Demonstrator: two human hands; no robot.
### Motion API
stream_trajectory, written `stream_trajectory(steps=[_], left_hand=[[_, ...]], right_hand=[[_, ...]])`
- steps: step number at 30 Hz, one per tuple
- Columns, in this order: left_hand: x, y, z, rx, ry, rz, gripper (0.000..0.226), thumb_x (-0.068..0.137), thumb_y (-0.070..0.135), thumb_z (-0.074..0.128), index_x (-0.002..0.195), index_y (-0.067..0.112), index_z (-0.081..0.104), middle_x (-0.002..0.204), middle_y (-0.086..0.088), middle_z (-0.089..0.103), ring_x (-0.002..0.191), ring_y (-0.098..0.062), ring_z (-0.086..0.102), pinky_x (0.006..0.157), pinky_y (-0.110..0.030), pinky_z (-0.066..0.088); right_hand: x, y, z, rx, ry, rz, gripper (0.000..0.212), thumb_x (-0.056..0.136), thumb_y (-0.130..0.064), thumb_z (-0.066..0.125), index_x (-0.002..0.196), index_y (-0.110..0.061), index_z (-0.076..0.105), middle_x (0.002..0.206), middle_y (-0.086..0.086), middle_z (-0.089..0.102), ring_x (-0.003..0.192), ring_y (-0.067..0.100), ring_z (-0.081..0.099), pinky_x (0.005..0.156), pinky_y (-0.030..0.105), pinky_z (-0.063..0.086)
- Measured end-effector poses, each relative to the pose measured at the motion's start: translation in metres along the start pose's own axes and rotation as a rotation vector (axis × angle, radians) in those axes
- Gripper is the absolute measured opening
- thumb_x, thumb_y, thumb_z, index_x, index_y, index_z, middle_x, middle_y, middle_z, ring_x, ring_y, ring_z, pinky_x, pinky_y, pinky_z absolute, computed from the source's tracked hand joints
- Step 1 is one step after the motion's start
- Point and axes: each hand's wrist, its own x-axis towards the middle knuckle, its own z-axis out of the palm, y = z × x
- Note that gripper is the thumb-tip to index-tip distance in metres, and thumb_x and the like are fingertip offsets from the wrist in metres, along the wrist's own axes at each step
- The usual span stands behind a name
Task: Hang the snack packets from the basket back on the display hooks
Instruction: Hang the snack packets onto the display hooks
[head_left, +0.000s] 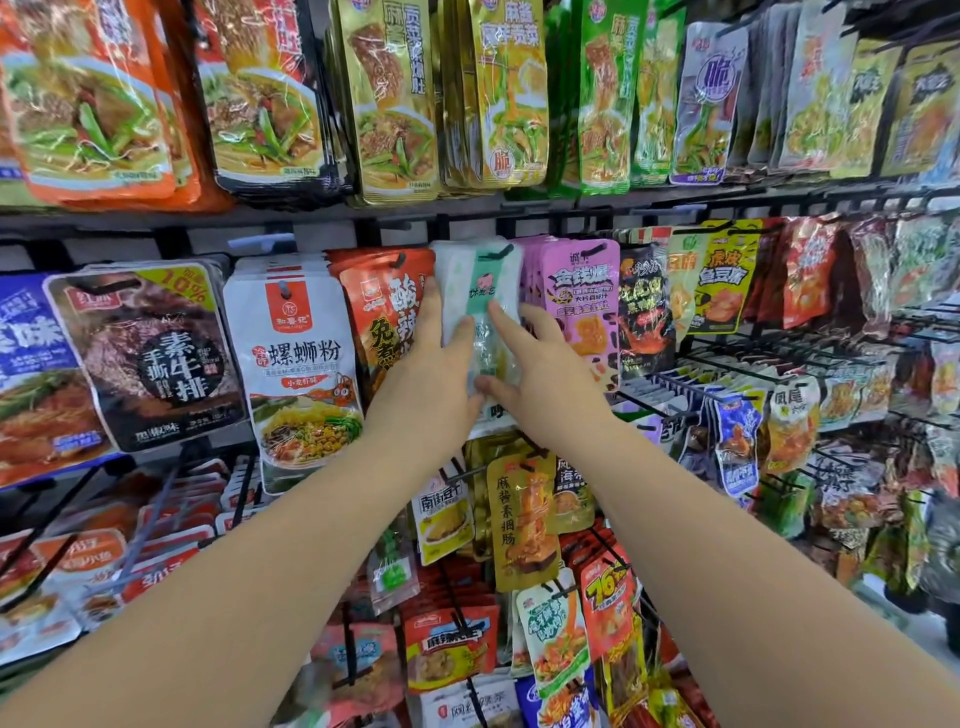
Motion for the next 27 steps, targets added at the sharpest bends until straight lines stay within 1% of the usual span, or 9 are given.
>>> stream_trajectory(steps=[2, 4, 11, 13, 16, 19, 23, 25, 27], left_hand=[[0.004, 0.000, 0.003, 0.031, -0.010, -0.027, 0.080, 0.100, 0.027, 0.068, 0.165, 0.018, 0.021, 0.169, -0.003, -0.031, 0.124, -0.039, 0.059, 0.101, -0.045, 0.052], [0.006, 0.000, 0.005, 0.062, -0.014, -0.045, 0.080, 0.100, 0.026, 0.067, 0.165, 0.018, 0.020, 0.169, -0.007, -0.031, 0.119, -0.039, 0.061, 0.098, -0.047, 0.054], [0.003, 0.007, 0.006, 0.149, -0.047, -0.041, 0.081, 0.102, 0.023, 0.064, 0.166, 0.019, 0.014, 0.166, -0.017, -0.034, 0.104, -0.037, 0.067, 0.083, -0.044, 0.056], [-0.004, 0.010, 0.005, 0.162, -0.056, -0.037, 0.082, 0.103, 0.026, 0.063, 0.166, 0.020, 0.012, 0.166, -0.018, -0.034, 0.103, -0.038, 0.067, 0.083, -0.044, 0.057], [-0.022, 0.017, 0.003, 0.132, -0.087, -0.062, 0.080, 0.104, 0.030, 0.061, 0.167, 0.021, 0.011, 0.168, -0.014, -0.032, 0.113, -0.041, 0.064, 0.092, -0.045, 0.055], [-0.045, 0.024, 0.001, 0.055, -0.088, -0.095, 0.079, 0.103, 0.029, 0.061, 0.166, 0.022, 0.015, 0.171, -0.008, -0.028, 0.122, -0.041, 0.061, 0.097, -0.044, 0.053], [-0.081, 0.030, -0.003, -0.024, -0.054, -0.120, 0.074, 0.102, 0.031, 0.063, 0.165, 0.026, 0.023, 0.175, -0.003, -0.007, 0.140, -0.036, 0.050, 0.107, -0.044, 0.046], [-0.103, 0.034, -0.005, -0.016, -0.021, -0.138, 0.068, 0.101, 0.034, 0.064, 0.161, 0.025, 0.034, 0.174, -0.002, 0.009, 0.142, -0.035, 0.048, 0.109, -0.045, 0.046], [-0.128, 0.040, -0.003, -0.016, -0.019, -0.148, 0.061, 0.100, 0.036, 0.065, 0.155, 0.022, 0.044, 0.167, -0.003, 0.028, 0.140, -0.031, 0.049, 0.105, -0.045, 0.047]], right_hand=[[0.003, -0.002, 0.003, -0.010, -0.006, 0.022, 0.081, 0.097, -0.035, 0.070, 0.163, -0.026, 0.024, 0.156, 0.011, 0.033, 0.123, 0.034, 0.056, 0.093, 0.040, 0.050], [0.005, -0.003, 0.005, -0.010, -0.007, 0.042, 0.082, 0.097, -0.034, 0.070, 0.163, -0.027, 0.024, 0.150, 0.011, 0.037, 0.114, 0.033, 0.058, 0.088, 0.039, 0.050], [-0.007, -0.006, 0.001, -0.081, 0.019, 0.066, 0.078, 0.096, -0.033, 0.071, 0.161, -0.027, 0.029, 0.145, 0.011, 0.045, 0.106, 0.033, 0.063, 0.079, 0.038, 0.049], [-0.016, -0.008, -0.004, -0.109, 0.017, 0.071, 0.073, 0.096, -0.031, 0.070, 0.159, -0.025, 0.033, 0.145, 0.010, 0.048, 0.112, 0.033, 0.062, 0.084, 0.040, 0.051], [-0.033, -0.010, -0.014, -0.115, 0.012, 0.075, 0.065, 0.097, -0.026, 0.068, 0.156, -0.019, 0.040, 0.149, 0.013, 0.050, 0.128, 0.034, 0.056, 0.099, 0.045, 0.048], [-0.054, -0.010, -0.023, -0.078, 0.024, 0.063, 0.058, 0.100, -0.023, 0.065, 0.154, -0.016, 0.044, 0.151, 0.011, 0.050, 0.132, 0.032, 0.054, 0.101, 0.044, 0.048], [-0.090, -0.001, -0.032, 0.002, 0.059, 0.054, 0.051, 0.099, -0.024, 0.067, 0.147, -0.014, 0.054, 0.152, 0.009, 0.053, 0.135, 0.029, 0.054, 0.102, 0.045, 0.052], [-0.113, 0.004, -0.035, 0.040, 0.070, 0.060, 0.047, 0.099, -0.024, 0.067, 0.143, -0.012, 0.058, 0.148, 0.010, 0.056, 0.133, 0.029, 0.056, 0.102, 0.045, 0.053], [-0.139, 0.009, -0.038, 0.020, 0.042, 0.077, 0.044, 0.099, -0.027, 0.066, 0.140, -0.013, 0.060, 0.142, 0.007, 0.060, 0.124, 0.027, 0.060, 0.096, 0.044, 0.054]])
